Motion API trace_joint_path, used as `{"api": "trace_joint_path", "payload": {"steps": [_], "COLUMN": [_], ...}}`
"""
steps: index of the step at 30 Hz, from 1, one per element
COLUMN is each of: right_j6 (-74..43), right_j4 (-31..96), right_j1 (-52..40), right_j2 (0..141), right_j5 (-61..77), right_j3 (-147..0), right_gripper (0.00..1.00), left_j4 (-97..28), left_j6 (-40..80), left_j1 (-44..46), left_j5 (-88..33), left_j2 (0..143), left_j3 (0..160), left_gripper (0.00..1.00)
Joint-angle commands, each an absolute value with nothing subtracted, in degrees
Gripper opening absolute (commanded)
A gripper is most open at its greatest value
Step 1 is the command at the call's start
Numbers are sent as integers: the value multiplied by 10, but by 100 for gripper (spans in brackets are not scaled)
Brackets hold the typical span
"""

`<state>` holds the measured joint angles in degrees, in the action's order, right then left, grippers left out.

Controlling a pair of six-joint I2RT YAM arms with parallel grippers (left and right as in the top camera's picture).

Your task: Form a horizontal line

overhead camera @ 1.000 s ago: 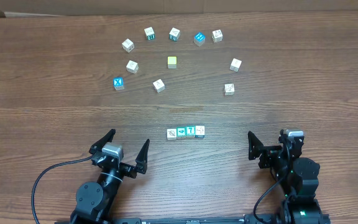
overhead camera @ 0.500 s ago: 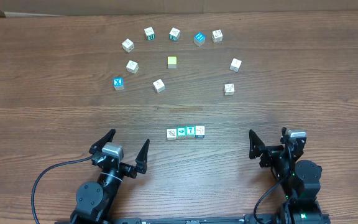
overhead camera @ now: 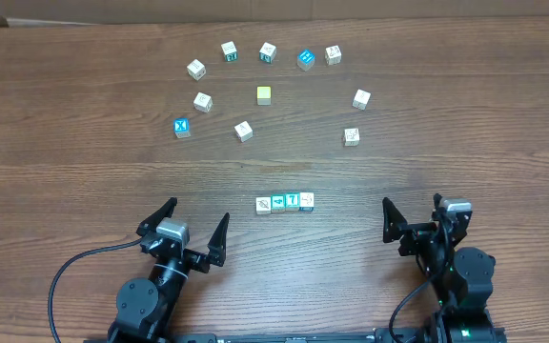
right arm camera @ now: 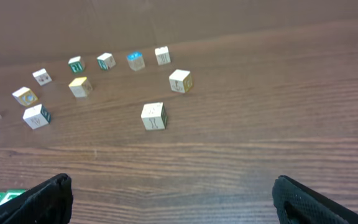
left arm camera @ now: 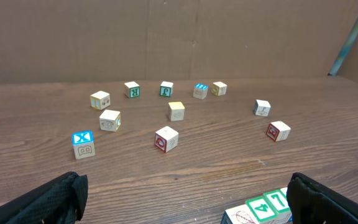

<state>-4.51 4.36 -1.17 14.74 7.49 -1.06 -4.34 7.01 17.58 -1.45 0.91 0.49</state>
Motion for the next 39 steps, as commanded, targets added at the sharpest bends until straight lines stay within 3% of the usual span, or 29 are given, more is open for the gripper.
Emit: {"api": "trace_joint_path", "payload": {"steps": [1, 39], "right_j6": [-47, -46], "right_j4": [43, 44], "right_j1": [-10, -33], "right_j2": [118, 31], "right_j5": [77, 69], "right_j3": [-5, -5], "right_gripper": [100, 100], "left_j4": [-45, -45], "left_j6": [58, 58], "left_j1": [173, 173], "left_j5": [-13, -13], "left_j2": [3, 3], "left_j3": [3, 3], "left_gripper": [100, 99]}}
